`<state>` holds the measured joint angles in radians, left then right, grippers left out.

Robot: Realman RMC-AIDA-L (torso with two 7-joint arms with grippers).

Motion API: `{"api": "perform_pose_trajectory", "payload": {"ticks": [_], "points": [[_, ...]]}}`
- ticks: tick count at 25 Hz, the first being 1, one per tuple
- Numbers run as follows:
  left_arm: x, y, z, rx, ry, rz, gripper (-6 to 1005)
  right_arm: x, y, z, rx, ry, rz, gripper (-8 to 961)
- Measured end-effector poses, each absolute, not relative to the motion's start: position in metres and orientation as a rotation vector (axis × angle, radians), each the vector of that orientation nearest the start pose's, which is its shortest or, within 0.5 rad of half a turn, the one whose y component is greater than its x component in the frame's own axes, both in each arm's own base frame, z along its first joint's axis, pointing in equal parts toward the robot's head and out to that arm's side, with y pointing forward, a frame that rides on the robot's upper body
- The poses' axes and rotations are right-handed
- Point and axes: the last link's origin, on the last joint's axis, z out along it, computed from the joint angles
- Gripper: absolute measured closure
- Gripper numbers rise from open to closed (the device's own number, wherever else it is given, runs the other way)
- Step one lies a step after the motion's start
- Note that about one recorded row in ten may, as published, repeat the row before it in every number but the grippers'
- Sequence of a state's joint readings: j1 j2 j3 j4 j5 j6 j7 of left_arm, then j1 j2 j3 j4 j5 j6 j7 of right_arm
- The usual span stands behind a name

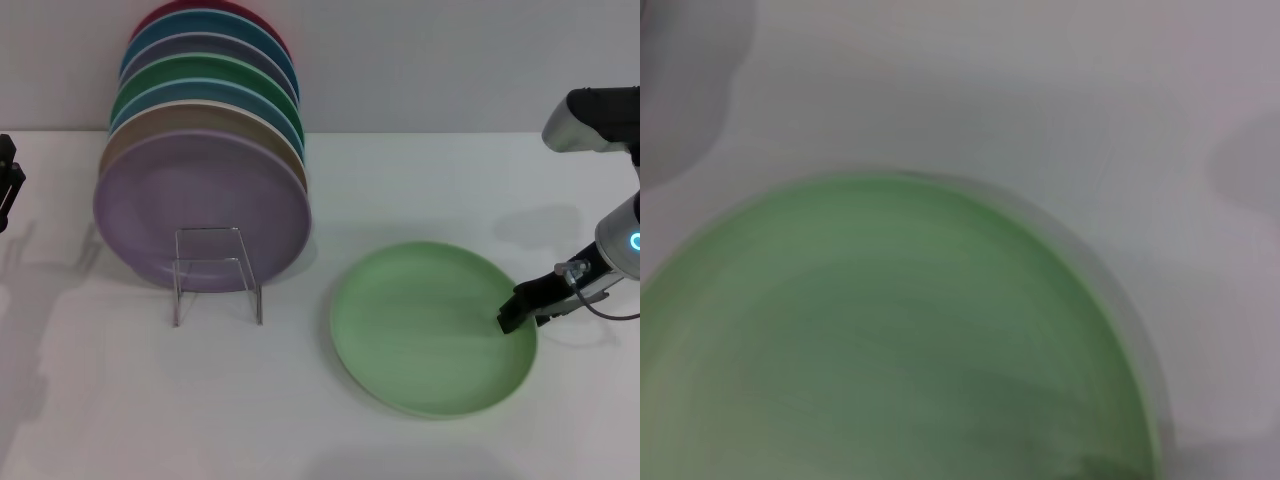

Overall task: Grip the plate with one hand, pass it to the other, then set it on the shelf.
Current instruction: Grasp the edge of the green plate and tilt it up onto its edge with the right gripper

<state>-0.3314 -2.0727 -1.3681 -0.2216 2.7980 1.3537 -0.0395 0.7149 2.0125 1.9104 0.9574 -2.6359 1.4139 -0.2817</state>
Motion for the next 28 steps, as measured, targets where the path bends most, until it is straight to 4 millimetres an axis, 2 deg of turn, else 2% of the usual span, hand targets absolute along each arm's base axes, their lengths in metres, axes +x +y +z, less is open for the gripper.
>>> {"api": "perform_pose_trajectory", "payload": {"ticks": [6, 12, 20, 24, 27, 28], "points": [[-0.325, 0.31, 0.025, -1.485, -0.26, -0.719, 206, 0.238, 0.385, 0.003, -2.202, 1.513, -0.458, 575], [-0.324, 0.31, 0.025, -1.487, -0.258, -0.72, 207, 0.237, 0.385, 0.003, -2.204, 1.513, -0.46, 799], [-0.322, 0.312, 0.025, -1.487, -0.253, -0.729, 208, 0.236, 0.384, 0.003, -2.213, 1.48, -0.48, 880], [-0.317, 0.312, 0.026, -1.485, -0.252, -0.772, 209, 0.226, 0.386, 0.015, -2.218, 1.391, -0.384, 907], [-0.304, 0.311, 0.024, -1.522, -0.24, -0.858, 209, 0.208, 0.385, 0.032, -2.219, 1.261, -0.242, 911], [-0.299, 0.311, 0.024, -1.538, -0.228, -0.885, 209, 0.2, 0.381, 0.043, -2.212, 1.18, -0.131, 913]]}}
